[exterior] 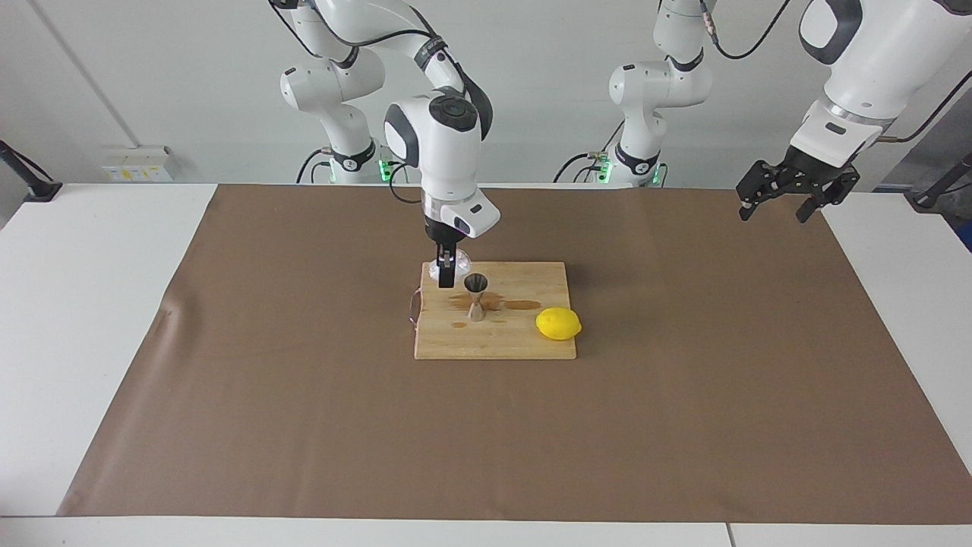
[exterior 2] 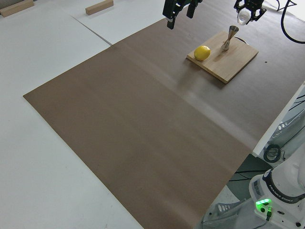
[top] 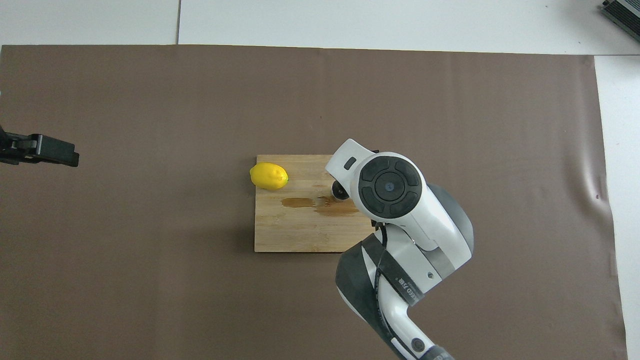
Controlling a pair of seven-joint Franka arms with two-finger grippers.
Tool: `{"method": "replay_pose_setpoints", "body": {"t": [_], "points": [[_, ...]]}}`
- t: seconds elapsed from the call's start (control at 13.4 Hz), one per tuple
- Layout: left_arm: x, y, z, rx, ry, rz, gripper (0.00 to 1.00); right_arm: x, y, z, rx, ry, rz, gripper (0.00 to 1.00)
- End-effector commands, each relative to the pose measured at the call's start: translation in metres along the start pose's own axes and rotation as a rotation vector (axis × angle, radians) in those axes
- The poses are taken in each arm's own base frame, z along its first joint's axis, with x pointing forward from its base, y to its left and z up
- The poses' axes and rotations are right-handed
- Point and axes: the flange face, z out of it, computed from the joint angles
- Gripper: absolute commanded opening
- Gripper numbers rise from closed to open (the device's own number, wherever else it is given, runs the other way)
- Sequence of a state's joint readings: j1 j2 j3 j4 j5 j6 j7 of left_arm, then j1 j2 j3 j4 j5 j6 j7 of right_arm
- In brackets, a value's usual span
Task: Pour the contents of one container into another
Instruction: 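Tilt the white cup over the metal cup with the right gripper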
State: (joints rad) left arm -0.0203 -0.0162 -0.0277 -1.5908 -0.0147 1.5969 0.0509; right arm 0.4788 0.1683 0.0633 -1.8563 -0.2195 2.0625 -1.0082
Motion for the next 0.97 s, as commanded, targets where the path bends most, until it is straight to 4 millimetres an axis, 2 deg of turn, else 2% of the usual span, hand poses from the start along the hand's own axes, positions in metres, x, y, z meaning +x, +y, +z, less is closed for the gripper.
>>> {"method": "replay_pose_setpoints", "body": {"t": [0.0, 0.37, 0.6, 0.9], "points": [[-0.004, 0.001, -0.004, 0.020, 0.009, 0.014, 1.00, 0.019, 0.002, -0.003, -0.025, -0.058, -0.021, 0.00], [-0.004, 0.002, -0.004, 0.019, 0.009, 0.015, 1.00, 0.024, 0.010, 0.001, -0.063, -0.122, -0.040, 0.00], [-0.004, 0.002, -0.002, 0.020, 0.001, 0.015, 1.00, 0.042, 0.005, 0.001, -0.081, -0.158, -0.080, 0.00], [-0.004, 0.002, -0.002, 0.018, 0.001, 0.015, 1.00, 0.045, 0.000, 0.006, -0.109, -0.233, -0.127, 0.00]]}}
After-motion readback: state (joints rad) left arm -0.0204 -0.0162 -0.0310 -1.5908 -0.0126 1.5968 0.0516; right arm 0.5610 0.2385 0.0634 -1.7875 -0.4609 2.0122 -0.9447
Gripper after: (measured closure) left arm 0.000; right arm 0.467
